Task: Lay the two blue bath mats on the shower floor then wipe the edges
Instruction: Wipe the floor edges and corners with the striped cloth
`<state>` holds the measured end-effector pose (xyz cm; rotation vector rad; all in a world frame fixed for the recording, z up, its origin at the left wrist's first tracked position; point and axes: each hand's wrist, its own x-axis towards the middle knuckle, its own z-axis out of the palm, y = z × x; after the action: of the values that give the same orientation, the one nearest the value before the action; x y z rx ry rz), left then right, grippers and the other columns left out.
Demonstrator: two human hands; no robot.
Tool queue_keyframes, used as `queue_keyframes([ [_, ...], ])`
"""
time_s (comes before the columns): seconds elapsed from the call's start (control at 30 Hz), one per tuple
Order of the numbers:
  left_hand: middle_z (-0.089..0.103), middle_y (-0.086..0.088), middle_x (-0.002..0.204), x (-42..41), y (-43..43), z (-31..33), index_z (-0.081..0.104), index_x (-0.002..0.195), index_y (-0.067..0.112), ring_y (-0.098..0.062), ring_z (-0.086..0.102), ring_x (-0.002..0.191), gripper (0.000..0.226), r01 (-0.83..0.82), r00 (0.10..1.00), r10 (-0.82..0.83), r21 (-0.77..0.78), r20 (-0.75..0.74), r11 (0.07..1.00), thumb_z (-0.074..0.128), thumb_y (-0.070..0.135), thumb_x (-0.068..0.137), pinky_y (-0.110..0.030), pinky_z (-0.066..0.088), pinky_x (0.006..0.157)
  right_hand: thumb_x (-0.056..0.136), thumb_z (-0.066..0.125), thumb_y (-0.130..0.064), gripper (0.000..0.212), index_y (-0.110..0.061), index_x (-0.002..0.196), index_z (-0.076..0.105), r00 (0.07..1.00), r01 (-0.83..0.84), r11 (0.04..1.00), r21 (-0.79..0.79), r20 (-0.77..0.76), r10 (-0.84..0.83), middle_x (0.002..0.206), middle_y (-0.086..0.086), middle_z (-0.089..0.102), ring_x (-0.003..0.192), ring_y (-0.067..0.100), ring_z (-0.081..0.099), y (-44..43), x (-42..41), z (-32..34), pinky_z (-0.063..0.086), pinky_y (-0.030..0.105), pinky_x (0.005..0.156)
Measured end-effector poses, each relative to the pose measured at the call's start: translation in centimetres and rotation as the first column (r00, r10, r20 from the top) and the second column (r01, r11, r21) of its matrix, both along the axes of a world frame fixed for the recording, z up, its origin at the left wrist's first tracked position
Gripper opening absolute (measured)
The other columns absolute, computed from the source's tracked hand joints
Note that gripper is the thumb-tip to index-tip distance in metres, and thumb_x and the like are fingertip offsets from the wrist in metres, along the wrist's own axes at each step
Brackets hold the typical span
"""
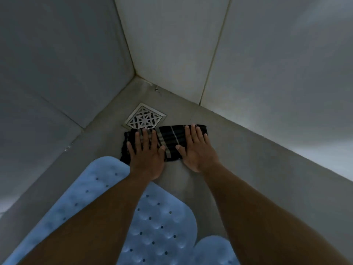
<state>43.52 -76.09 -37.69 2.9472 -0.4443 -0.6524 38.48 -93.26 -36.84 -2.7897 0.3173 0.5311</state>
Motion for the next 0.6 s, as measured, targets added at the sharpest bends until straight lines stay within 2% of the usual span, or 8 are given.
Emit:
queue_keyframes([
  [0.13,-0.031,-0.004,0.162,-2.1,-2.6,-0.4,-0.024,0.155,0.024,-0.027,-0.031,0.148,0.065,-0.170,0.985,0.171,-0.026,0.015,0.985,0.004,0.053,0.103,-0.054,-0.018,0.119,0.106,0.015,-0.052,0.070,-0.018,0.158,-0.017,0.983,-0.179,0.983,-0.030,-0.040,0.178,0.165,0.010,-0.020,0.152,0.023,-0.019,-3.2,1.5,0.2,-0.008,0.042,0.124],
  [0.3,-0.028,-0.004,0.163,-3.7,-5.1,0.1,-0.021,0.156,0.027,-0.028,-0.026,0.150,0.064,-0.363,0.932,0.364,-0.017,0.009,0.931,0.005,0.053,0.104,-0.055,-0.014,0.120,0.105,0.012,-0.048,0.070,-0.010,0.158,-0.014,0.940,-0.340,0.928,-0.153,-0.056,0.336,0.165,0.016,-0.017,0.153,0.029,-0.016,-4.2,3.3,0.3,-0.009,0.046,0.124],
  [0.5,-0.030,-0.003,0.162,-3.9,-6.2,0.9,-0.022,0.155,0.029,-0.028,-0.028,0.149,0.064,-0.453,0.889,0.451,-0.013,-0.071,0.891,0.005,0.054,0.103,-0.055,-0.015,0.119,0.104,0.017,-0.042,0.070,-0.013,0.158,-0.016,0.909,-0.405,0.914,-0.005,-0.108,0.402,0.164,0.015,-0.023,0.152,0.028,-0.020,-5.7,4.7,0.6,-0.010,0.044,0.123],
  [0.6,-0.033,-0.002,0.161,-3.9,-6.0,1.0,-0.024,0.154,0.030,-0.027,-0.030,0.148,0.064,-0.454,0.887,0.451,-0.011,-0.097,0.891,0.006,0.055,0.103,-0.056,-0.016,0.119,0.105,0.017,-0.053,0.073,-0.015,0.158,-0.017,0.923,-0.374,0.927,0.037,-0.077,0.376,0.164,0.012,-0.025,0.151,0.027,-0.023,-5.6,4.8,0.3,-0.013,0.043,0.123],
])
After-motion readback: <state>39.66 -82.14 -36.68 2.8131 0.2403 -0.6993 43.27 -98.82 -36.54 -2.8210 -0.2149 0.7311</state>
